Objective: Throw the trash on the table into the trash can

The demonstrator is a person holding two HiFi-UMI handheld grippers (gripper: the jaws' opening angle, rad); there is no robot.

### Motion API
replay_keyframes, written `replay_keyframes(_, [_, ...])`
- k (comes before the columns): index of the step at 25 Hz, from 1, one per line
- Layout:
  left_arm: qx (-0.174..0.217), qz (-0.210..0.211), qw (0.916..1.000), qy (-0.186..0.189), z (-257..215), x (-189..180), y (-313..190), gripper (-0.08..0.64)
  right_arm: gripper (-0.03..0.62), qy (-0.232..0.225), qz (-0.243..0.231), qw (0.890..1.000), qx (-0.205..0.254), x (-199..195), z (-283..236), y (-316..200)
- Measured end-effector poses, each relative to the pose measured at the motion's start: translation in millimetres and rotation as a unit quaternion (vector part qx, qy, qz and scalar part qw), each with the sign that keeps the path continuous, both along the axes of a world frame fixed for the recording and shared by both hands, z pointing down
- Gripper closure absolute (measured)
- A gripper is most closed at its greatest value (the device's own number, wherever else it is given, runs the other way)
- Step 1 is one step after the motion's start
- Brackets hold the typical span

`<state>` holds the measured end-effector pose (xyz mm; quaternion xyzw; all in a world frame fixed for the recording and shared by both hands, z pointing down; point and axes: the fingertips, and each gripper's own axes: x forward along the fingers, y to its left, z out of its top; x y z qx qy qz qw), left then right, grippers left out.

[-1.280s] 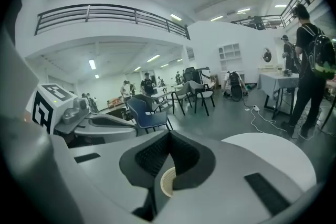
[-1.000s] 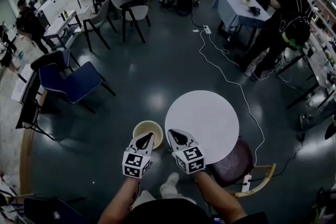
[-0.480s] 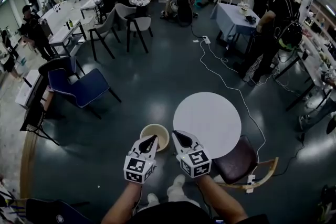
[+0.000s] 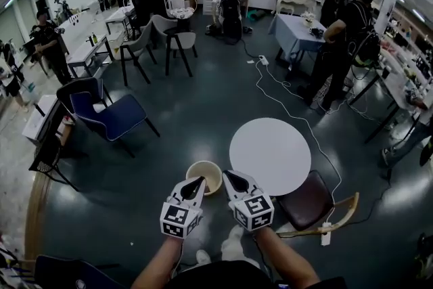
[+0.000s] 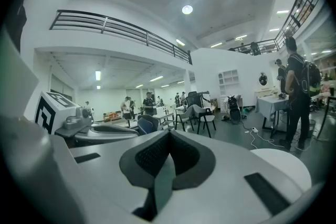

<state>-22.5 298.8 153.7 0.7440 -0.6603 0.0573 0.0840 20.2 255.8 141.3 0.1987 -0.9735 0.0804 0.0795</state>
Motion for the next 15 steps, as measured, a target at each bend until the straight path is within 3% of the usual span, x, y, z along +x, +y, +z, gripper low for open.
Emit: replay_keyframes(15, [0.025,0.015,0.9996,-0.006,-18.2,19.2,94.6,0.545,0.575,-0.005,0.015,1.000,0.012,20.1,-12.1,87.1])
